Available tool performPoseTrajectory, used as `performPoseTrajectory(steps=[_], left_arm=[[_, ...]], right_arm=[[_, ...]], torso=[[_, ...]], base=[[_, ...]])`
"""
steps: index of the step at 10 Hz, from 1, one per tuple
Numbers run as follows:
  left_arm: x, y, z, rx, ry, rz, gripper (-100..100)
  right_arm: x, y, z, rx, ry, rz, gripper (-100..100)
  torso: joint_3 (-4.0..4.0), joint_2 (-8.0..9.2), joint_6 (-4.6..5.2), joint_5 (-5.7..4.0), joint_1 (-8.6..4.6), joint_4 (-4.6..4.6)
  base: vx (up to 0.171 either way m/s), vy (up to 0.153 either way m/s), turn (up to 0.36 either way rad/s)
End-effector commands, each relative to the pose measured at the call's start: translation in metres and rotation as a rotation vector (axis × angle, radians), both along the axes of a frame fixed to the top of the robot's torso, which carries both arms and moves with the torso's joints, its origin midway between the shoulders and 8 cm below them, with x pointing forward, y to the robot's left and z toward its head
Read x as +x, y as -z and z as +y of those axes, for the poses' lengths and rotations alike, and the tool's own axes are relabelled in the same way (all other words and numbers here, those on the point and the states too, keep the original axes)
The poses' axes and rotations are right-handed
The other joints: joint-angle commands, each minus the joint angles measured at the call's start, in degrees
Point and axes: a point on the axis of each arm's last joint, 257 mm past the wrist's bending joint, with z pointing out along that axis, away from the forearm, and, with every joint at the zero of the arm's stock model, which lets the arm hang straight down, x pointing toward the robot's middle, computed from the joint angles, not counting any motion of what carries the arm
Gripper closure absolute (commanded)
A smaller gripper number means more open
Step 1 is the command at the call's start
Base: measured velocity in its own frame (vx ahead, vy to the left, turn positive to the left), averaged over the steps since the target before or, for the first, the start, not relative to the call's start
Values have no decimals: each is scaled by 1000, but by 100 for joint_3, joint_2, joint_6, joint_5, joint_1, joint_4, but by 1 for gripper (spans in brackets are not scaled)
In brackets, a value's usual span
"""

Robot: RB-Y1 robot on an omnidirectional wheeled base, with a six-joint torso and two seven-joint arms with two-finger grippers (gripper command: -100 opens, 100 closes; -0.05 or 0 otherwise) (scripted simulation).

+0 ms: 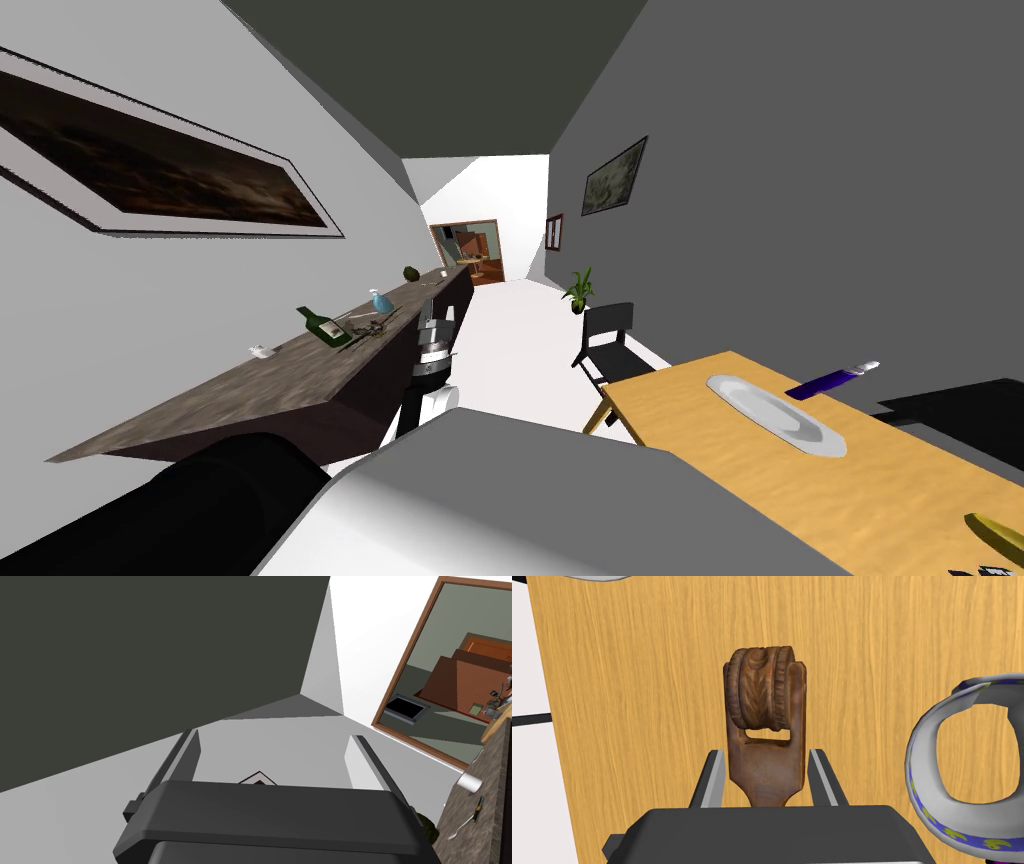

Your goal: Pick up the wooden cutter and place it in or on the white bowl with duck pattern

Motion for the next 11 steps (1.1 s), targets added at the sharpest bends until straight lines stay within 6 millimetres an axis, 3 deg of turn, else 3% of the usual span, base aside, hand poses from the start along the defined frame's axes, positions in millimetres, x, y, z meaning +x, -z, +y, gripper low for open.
performPoseTrajectory(steps=[1,2,5,7,9,11], left_arm=[[0,0,0,0,0,0,0],[0,0,0,0,0,0,0],[0,0,0,0,0,0,0],[0,0,0,0,0,0,0],[0,0,0,0,0,0,0],[0,0,0,0,0,0,0]], right_arm=[[31,-15,4,16,-24,-43,100],[31,-15,4,16,-24,-43,100],[75,-37,15,47,-76,-98,100],[86,-46,18,56,-102,-104,100],[74,-42,24,72,-119,-63,100],[48,-28,29,94,-108,-18,100]], torso=[[0,0,0,0,0,0],[5,8,6,0,17,3],[2,2,7,-4,6,2],[9,12,4,3,20,6],[2,1,4,-2,-19,1],[-16,-27,6,-19,-100,-9]], base=[[-110,166,-211],[-75,131,-106],[-96,134,-153],[-113,124,-80],[-66,-9,6],[9,-170,75]])
